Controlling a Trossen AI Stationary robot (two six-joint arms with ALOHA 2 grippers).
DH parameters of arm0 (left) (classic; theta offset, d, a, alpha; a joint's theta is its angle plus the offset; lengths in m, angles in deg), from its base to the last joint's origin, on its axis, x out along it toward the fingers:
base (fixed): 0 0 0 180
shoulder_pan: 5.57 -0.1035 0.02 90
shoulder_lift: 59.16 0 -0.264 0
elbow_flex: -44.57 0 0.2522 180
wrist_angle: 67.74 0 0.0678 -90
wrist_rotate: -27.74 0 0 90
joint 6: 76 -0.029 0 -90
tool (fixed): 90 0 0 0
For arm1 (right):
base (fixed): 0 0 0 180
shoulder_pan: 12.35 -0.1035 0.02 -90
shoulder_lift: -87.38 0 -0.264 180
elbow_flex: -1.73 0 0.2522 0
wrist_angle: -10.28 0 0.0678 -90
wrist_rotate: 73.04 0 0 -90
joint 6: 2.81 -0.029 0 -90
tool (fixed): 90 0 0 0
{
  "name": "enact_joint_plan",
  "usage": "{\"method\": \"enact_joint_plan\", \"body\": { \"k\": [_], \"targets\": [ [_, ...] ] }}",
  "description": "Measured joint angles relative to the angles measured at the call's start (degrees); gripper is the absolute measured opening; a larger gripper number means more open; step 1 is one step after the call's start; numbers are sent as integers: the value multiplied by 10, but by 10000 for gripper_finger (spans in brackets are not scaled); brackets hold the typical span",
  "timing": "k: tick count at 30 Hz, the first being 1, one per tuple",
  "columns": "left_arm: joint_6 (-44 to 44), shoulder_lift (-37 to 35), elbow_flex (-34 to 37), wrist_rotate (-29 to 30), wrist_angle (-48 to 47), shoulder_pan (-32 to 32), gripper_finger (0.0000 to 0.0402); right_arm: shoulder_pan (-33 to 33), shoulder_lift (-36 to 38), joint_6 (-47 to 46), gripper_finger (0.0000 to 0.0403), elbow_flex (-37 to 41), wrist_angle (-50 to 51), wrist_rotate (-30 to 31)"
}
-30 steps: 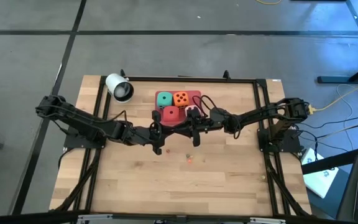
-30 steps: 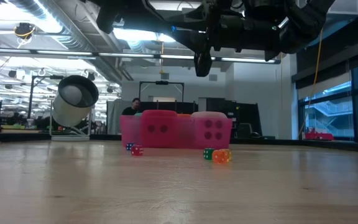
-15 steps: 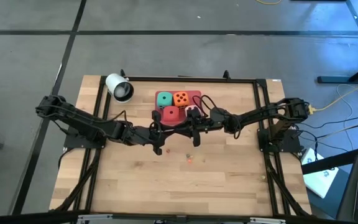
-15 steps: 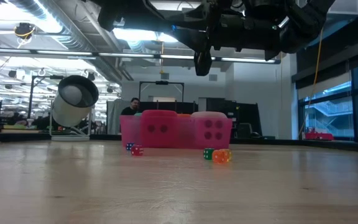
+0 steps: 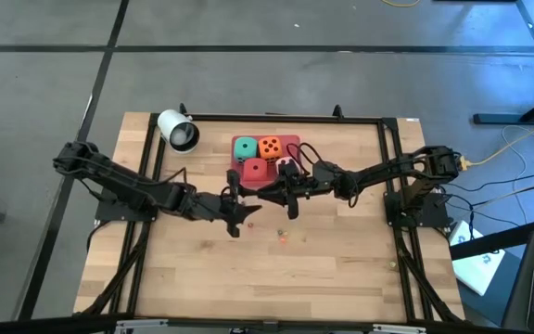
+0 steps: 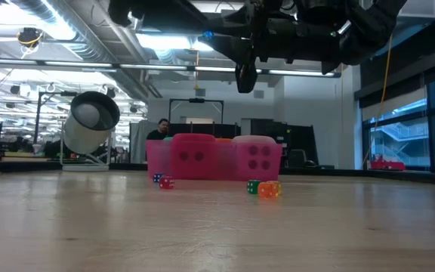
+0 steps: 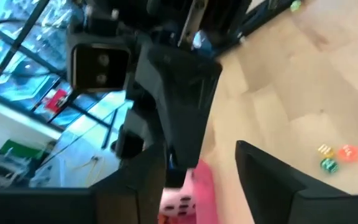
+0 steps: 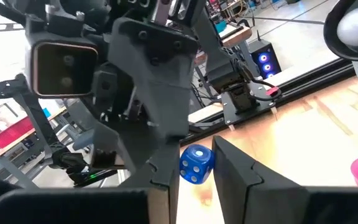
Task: Pick & Place Dice
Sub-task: Put the left small blue dice into the pink bin
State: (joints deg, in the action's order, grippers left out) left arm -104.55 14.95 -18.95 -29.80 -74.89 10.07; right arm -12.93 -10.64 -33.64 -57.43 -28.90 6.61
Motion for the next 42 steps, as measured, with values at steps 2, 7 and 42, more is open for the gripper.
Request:
{"method": "enact_joint_plan", "body": {
  "k": [2,7,42],
  "targets": [
    [3,-1,0,29,-11,6,198,0,0,0,72,0,-2,-2],
    [22,-16,0,126,-43,31,209,0,0,0,72,0,-7,-11],
    [251,-296,173,-52,-59,-6,210,188,167,271,72,-92,559,85]
  ]
}}
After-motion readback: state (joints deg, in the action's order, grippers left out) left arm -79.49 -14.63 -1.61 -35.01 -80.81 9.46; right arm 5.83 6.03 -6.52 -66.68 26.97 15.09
